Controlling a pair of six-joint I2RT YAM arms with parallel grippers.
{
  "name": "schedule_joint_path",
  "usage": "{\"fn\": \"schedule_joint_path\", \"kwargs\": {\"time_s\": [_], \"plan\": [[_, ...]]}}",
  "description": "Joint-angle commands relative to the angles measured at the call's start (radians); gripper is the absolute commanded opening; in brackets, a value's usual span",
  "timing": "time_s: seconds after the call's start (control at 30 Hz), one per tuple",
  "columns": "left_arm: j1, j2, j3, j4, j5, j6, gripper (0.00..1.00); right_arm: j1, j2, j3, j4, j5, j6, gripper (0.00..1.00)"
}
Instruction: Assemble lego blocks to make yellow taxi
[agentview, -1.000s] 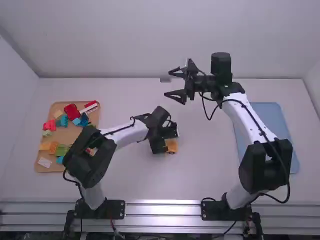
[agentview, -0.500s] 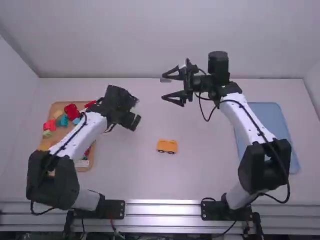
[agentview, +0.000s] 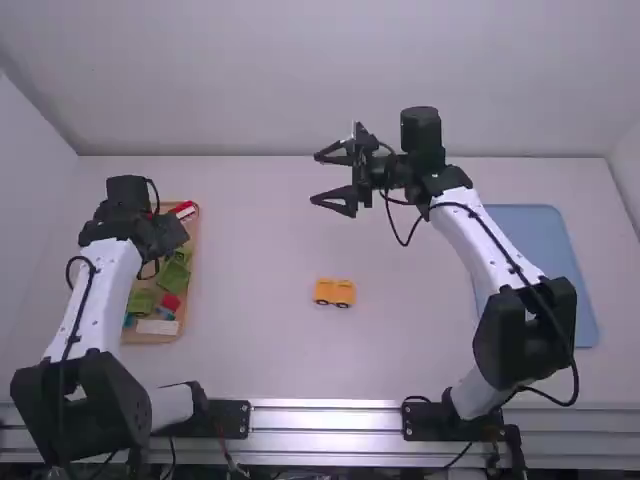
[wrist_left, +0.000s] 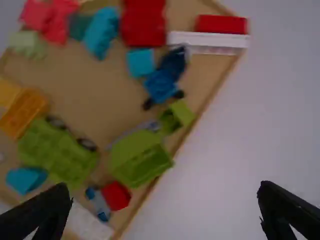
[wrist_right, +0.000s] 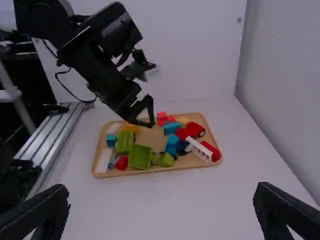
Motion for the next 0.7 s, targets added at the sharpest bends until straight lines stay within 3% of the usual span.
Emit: {"fn": "schedule_joint_path", "kwargs": {"time_s": [0.0, 0.13, 0.3, 0.47, 0.67], "plan": [[0.022, -0.016, -0.008, -0.029, -0.126, -0.195, 0.99, -0.010, 0.008, 0.028, 0.005, 0.000, -0.004, 0.99], [0.044, -0.025, -0.008, -0.064, -0.204, -0.340, 0.99, -0.011, 0.008, 0.028, 0.005, -0.001, -0.004, 0.99], [0.109, -0.057, -0.002, -0.066, -0.227, -0.338, 0.99, -0.011, 0.008, 0.028, 0.005, 0.003, -0.005, 0.99], [0.288, -0.057, 0.021, -0.066, -0.114, -0.191, 0.99, -0.011, 0.008, 0.028, 0.005, 0.003, -0.006, 0.99], [0.444, -0.025, 0.075, -0.092, -0.024, -0.177, 0.99, -0.018, 0.008, 0.028, 0.016, 0.002, -0.027, 0.99]]}}
